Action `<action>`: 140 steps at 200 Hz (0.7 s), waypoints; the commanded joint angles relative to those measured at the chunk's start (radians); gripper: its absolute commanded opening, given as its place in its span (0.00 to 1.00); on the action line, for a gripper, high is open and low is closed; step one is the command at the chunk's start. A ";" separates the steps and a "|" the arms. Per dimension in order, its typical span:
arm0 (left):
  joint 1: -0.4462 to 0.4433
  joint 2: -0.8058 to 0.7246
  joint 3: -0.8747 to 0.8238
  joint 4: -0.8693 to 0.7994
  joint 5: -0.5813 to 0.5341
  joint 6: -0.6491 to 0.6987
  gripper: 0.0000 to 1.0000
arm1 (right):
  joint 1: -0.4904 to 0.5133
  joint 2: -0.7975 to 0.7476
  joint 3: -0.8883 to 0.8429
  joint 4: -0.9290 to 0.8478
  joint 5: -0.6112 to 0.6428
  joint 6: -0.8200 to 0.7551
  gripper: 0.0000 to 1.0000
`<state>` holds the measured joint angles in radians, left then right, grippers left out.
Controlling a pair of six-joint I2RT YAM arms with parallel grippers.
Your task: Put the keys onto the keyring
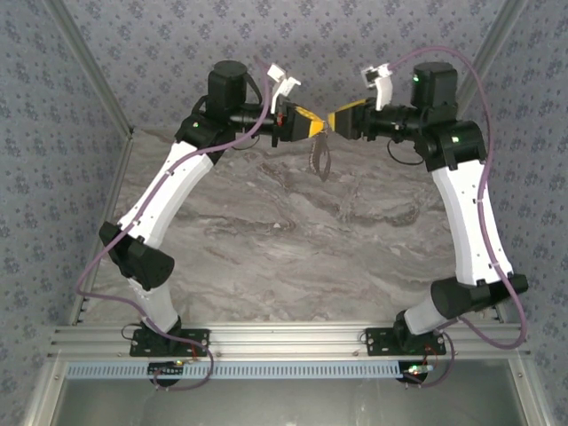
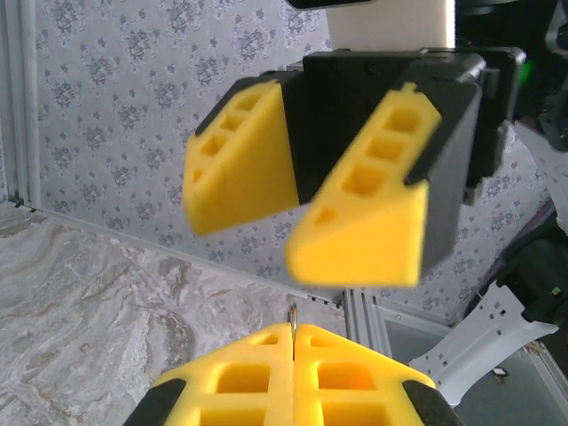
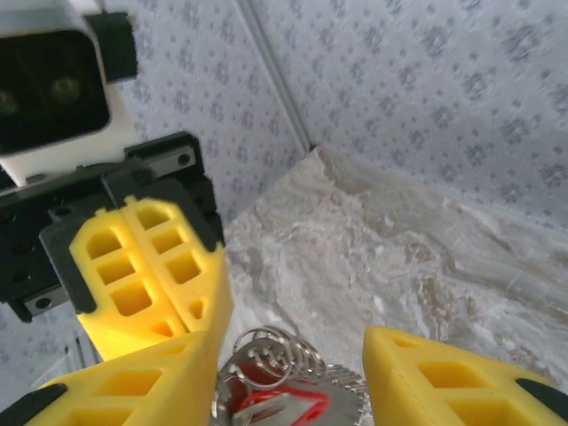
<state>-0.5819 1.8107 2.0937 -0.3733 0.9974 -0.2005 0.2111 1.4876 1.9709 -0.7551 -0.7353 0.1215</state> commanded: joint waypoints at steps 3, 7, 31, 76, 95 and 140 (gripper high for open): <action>-0.006 -0.017 0.026 0.049 -0.022 -0.007 0.00 | -0.059 -0.099 -0.125 0.268 -0.021 0.181 0.50; -0.007 -0.017 0.026 0.050 -0.025 -0.008 0.00 | -0.069 -0.113 -0.149 0.295 -0.008 0.199 0.50; -0.004 -0.026 0.026 0.070 -0.033 -0.018 0.00 | -0.128 -0.188 -0.303 0.462 0.040 0.321 0.52; -0.004 -0.039 0.029 0.153 -0.021 -0.077 0.00 | -0.162 -0.226 -0.437 0.633 -0.035 0.457 0.54; -0.002 -0.037 0.037 0.184 -0.007 -0.106 0.00 | -0.146 -0.232 -0.476 0.684 -0.091 0.487 0.54; 0.000 -0.036 0.045 0.254 0.027 -0.169 0.00 | -0.069 -0.225 -0.521 0.728 -0.160 0.500 0.57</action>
<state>-0.5846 1.8103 2.0945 -0.2180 0.9833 -0.3168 0.1024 1.2701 1.4616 -0.0952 -0.8288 0.5900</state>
